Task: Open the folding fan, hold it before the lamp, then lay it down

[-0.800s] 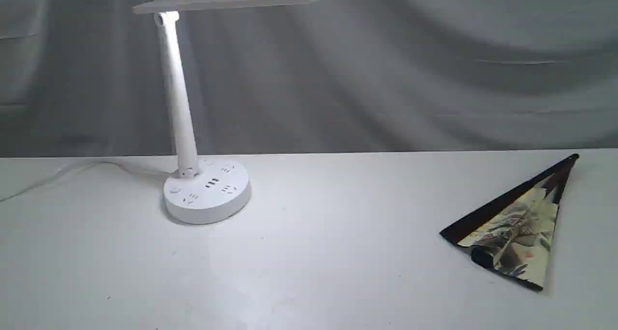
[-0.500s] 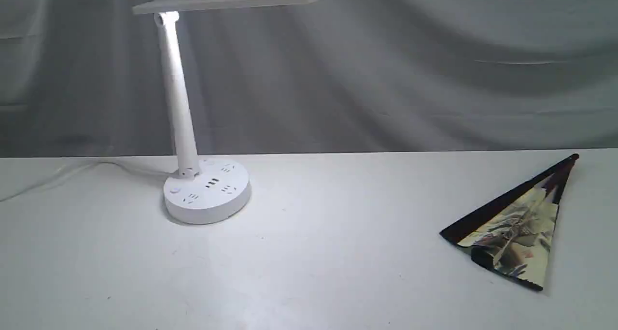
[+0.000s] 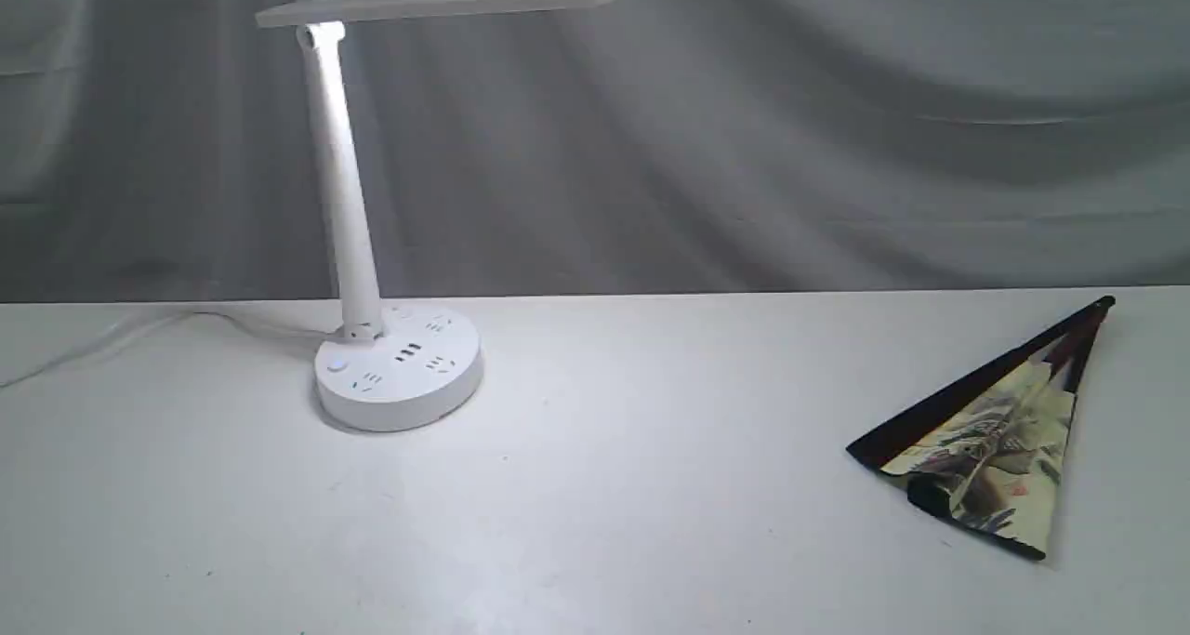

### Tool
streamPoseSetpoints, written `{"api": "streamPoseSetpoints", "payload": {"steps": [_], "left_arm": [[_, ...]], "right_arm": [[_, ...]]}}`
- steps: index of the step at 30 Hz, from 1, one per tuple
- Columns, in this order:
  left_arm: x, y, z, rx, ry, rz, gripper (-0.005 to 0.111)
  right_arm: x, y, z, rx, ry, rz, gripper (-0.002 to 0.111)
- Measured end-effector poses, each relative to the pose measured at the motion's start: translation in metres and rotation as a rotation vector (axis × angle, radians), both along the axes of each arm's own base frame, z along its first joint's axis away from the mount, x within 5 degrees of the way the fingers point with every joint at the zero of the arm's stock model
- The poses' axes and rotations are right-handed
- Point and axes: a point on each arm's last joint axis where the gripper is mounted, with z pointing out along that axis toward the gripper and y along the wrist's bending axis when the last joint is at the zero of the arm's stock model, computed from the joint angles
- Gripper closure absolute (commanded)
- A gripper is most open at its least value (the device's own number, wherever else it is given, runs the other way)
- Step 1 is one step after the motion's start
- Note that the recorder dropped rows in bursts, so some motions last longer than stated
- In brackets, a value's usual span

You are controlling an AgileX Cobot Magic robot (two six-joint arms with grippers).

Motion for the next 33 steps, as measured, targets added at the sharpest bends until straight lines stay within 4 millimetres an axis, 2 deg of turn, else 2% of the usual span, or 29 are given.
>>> {"api": "streamPoseSetpoints", "payload": {"steps": [6, 11, 14, 25, 28, 33], "left_arm": [[0.000, 0.000, 0.003, -0.044, -0.029, -0.002, 0.105], [-0.001, 0.000, 0.009, -0.062, -0.028, -0.006, 0.105], [-0.005, -0.001, 0.028, -0.063, -0.047, -0.011, 0.105], [-0.033, -0.003, 0.090, -0.084, -0.048, -0.046, 0.105], [-0.044, -0.004, 0.110, -0.096, -0.081, -0.059, 0.105], [-0.058, -0.004, 0.127, -0.092, -0.084, -0.070, 0.105]], "right_arm": [[0.000, 0.000, 0.012, -0.028, -0.132, 0.005, 0.108], [0.000, 0.001, 0.015, -0.034, -0.157, 0.006, 0.108], [-0.002, 0.001, 0.026, -0.036, -0.168, 0.005, 0.108], [-0.028, 0.005, 0.094, -0.033, -0.162, -0.006, 0.108], [-0.036, 0.007, 0.108, -0.034, -0.172, -0.007, 0.108], [-0.049, 0.009, 0.124, -0.027, -0.147, -0.011, 0.108]]}}
